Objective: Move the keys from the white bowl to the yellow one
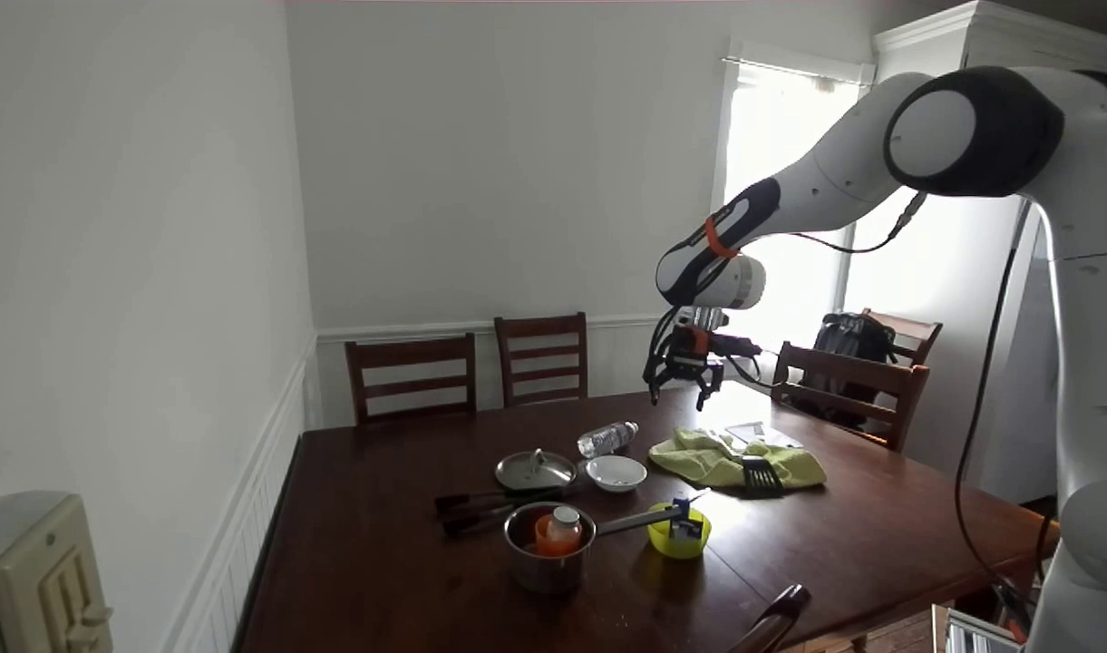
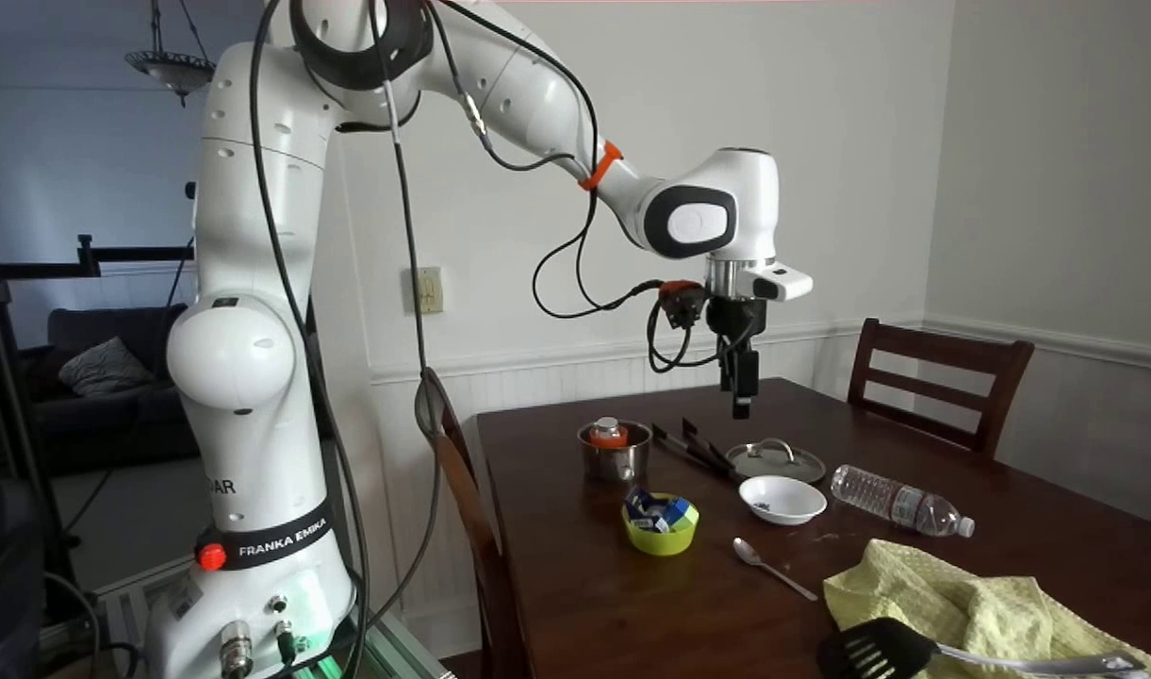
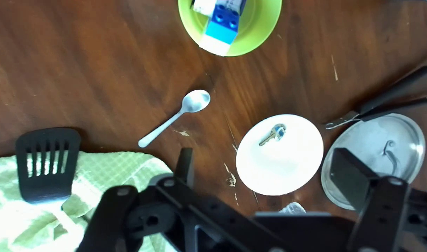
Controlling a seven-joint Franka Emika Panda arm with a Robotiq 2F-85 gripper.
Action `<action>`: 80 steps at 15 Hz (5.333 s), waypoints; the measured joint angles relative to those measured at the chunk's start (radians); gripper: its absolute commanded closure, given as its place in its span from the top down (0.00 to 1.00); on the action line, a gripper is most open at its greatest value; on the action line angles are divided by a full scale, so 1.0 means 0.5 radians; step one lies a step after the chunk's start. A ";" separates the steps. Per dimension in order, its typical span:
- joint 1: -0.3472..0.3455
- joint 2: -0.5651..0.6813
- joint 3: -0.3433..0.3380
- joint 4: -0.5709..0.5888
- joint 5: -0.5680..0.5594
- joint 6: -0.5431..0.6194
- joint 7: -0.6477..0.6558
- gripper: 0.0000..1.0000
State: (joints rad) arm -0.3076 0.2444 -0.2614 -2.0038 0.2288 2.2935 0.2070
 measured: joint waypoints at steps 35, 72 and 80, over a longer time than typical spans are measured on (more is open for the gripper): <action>-0.221 1.454 0.349 1.314 0.325 0.011 -0.151 0.50; -0.102 0.292 0.337 0.054 0.207 -0.268 -1.323 0.01; -0.050 0.282 0.318 -0.064 0.204 -0.140 -1.281 0.01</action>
State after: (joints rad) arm -0.3326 0.3856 -0.1026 -2.0357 0.3306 2.2234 -0.4337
